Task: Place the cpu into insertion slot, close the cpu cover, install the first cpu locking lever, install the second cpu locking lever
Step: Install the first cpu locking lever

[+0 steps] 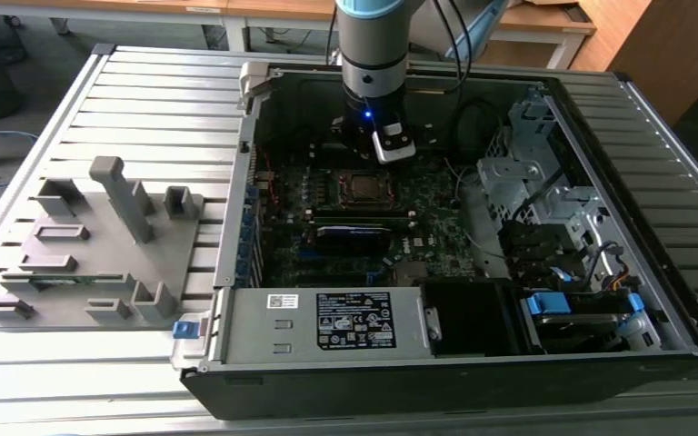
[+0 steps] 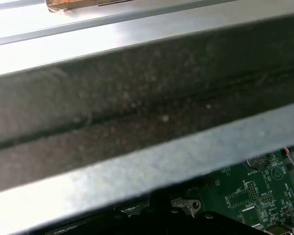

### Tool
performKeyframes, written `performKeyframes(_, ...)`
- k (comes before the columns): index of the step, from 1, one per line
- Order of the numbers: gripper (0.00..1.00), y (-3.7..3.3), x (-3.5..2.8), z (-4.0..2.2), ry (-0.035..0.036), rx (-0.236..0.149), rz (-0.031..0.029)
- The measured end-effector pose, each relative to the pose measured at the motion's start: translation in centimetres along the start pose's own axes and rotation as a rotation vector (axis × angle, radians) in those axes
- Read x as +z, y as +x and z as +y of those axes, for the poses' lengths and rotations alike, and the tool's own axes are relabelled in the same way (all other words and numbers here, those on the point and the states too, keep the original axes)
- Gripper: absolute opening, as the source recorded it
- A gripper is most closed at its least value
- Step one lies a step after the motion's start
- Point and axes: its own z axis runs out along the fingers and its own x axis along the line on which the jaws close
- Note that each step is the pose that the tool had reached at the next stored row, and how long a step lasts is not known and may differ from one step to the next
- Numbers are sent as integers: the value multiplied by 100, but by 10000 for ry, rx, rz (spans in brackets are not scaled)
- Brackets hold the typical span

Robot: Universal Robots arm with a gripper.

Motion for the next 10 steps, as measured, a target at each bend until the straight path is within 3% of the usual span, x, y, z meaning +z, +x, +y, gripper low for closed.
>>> performKeyframes(5, 11, -5, -54, 10, 0, 0, 0)
performKeyframes(10, 11, 0, -54, 21, -43, 5, 5)
